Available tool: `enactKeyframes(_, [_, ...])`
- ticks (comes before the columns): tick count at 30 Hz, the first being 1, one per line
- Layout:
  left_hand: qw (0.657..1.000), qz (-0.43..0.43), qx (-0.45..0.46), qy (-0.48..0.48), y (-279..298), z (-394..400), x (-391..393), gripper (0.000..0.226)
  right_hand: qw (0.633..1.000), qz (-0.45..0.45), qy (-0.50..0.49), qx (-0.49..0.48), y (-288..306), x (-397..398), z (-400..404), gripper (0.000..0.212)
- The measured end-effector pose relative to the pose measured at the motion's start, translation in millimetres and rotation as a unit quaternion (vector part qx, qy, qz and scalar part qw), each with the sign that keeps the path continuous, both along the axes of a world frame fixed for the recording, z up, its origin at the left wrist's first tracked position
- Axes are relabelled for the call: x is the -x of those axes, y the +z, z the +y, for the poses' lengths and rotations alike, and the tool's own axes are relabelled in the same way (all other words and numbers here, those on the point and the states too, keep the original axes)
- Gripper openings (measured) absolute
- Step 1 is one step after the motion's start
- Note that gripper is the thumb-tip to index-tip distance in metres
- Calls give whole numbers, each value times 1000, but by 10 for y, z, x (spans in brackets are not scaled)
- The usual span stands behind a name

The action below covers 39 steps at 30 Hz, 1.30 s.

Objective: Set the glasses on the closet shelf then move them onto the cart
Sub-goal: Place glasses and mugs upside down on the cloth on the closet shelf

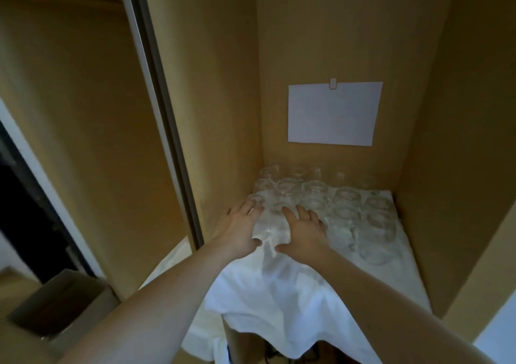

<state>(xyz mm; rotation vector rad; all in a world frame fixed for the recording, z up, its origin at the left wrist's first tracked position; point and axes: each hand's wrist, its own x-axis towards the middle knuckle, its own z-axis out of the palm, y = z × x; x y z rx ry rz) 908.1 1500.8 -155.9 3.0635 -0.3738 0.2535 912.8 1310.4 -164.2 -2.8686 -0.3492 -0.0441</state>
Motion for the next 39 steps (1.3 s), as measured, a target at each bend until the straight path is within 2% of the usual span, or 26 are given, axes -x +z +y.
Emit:
enactKeyframes(9, [1000,-4,17,-2,157,400,609,87,1000,-14,-12,20,66,466,456,97])
enactKeyframes(18, [999,-13,35,13,164,1303,1224,82,1000,0,-6,24,45,1099,1319,97])
enactKeyframes(32, [993,5,89,78,-33,2811,1949,83,999,15,27,10,-127,1828,2808,94])
enactKeyframes(39, [988,25,110,107,-313,3233,2106,82,998,49,36,24,-330,1965,3260,95])
